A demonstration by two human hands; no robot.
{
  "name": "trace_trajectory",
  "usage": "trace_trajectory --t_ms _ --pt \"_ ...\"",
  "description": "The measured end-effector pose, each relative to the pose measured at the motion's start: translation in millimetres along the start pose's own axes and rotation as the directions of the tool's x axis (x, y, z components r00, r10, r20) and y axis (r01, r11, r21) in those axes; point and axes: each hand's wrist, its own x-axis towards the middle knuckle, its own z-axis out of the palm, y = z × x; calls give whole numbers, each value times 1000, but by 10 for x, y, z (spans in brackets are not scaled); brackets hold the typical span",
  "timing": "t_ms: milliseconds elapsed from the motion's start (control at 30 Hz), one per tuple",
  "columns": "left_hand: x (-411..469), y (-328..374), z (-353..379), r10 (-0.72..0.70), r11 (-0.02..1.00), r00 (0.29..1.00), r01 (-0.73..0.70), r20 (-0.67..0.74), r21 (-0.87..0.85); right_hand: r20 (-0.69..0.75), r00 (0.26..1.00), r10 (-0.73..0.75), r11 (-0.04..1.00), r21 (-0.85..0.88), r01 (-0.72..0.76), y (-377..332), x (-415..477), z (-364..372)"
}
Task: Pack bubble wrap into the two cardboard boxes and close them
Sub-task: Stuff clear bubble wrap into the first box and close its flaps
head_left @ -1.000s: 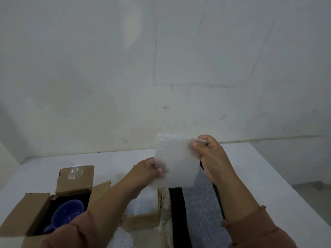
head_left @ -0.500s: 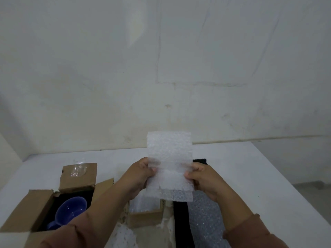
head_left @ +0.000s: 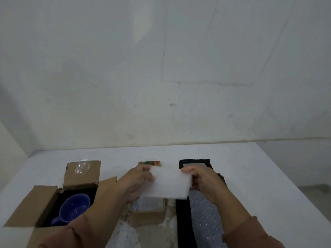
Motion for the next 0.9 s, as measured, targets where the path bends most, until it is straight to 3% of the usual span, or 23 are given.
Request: trace_trajectory --t_ms 167,400,500,667,800,833,900 --pt "-1 18 -59 39 997 999 -40 13 70 21 1000 8 987 -161 -4 29 75 16" --pt "-59 31 -88 67 988 985 -87 158 126 192 981 25 839 -538 84 24 99 200" --pt "-54 1 -151 34 997 987 -45 154 67 173 985 -12 861 -499 98 1 133 264" --pt "-77 -12 -238 27 990 997 -36 71 133 136 989 -51 865 -489 112 -23 195 353" --pt "-94 6 -268 43 998 998 -40 -54 54 100 993 56 989 -144 -41 73 241 343" --pt "-94 -14 -289 54 995 994 -46 -93 83 128 989 72 995 -72 -63 116 258 346" --pt "-131 -48 -310 111 952 978 -55 -175 300 137 989 64 992 -121 -48 211 294 384"
